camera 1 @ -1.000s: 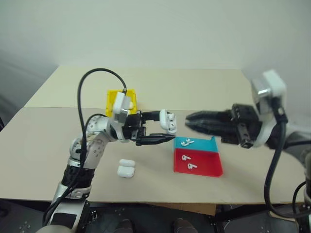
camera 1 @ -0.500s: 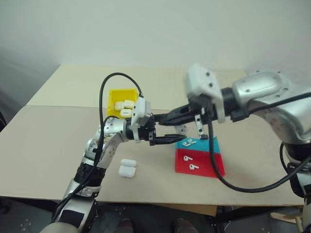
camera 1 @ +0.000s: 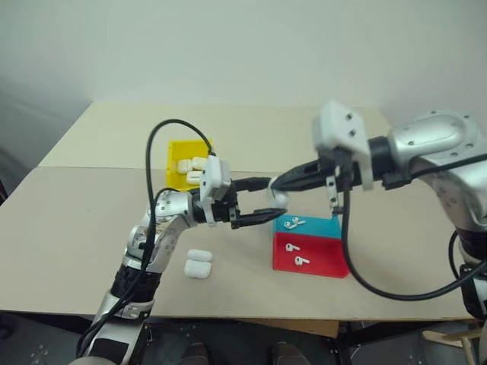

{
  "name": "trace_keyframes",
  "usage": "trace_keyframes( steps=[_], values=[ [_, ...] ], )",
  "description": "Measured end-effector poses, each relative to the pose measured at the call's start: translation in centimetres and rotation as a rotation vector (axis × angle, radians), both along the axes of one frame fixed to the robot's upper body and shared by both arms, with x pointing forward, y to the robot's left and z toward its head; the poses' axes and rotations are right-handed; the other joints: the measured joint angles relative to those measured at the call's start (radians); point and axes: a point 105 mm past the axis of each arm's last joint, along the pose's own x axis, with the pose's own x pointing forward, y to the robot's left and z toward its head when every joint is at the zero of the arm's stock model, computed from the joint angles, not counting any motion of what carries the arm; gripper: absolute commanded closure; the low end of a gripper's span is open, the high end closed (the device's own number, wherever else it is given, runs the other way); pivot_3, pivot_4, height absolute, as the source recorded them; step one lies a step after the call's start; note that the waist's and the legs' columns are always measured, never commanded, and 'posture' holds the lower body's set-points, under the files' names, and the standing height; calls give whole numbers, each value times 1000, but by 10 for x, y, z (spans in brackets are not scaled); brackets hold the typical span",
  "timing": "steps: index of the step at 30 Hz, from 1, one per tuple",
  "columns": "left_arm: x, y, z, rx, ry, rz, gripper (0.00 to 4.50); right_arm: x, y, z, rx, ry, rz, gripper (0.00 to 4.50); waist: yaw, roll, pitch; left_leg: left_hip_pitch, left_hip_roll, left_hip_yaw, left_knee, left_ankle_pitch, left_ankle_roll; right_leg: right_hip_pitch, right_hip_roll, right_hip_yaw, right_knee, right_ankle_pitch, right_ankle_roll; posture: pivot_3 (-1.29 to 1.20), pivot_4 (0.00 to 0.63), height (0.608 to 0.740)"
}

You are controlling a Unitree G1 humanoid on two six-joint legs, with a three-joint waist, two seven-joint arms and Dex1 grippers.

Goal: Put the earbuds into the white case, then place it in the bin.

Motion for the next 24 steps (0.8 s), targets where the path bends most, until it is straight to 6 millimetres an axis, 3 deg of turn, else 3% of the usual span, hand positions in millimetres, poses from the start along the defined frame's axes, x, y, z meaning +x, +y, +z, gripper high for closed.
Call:
trace_keyframes(
  steps=[3,9,16,21,22,24],
  values=[
    [24,9,10,-47,-24,260,1693,5,-12,12,207,27,-94,4494,2,-1,0,1,0,0,0,0,0,2,0,0,0,0,0,0,150,740],
    [90,63,31,-112,30,934,1693,25,-25,-23,350,95,-369,4494,4,-1,0,-1,-1,-1,0,0,0,0,-1,0,0,1,1,0,150,740],
    [134,102,-3,-14,207,1331,1693,17,-6,-20,411,31,-407,4494,0,-1,0,-1,-2,-1,-1,0,0,-1,-1,0,-1,1,1,0,150,740],
    [150,108,-33,69,298,1432,1693,15,-2,-26,391,56,-408,4494,1,-1,0,-2,-2,-1,-1,0,0,-1,-1,-1,-2,1,1,0,150,740],
    [153,107,-39,84,331,1429,952,15,-2,-29,374,63,-419,4500,2,-1,0,-3,-2,-1,-1,0,0,-1,-1,-1,-2,1,1,0,150,740],
    [156,104,-48,94,393,1406,328,14,-2,-35,339,77,-429,4500,1,-1,0,-3,-2,-1,-1,0,0,-1,-1,-1,-3,1,1,0,150,740]
  ],
)
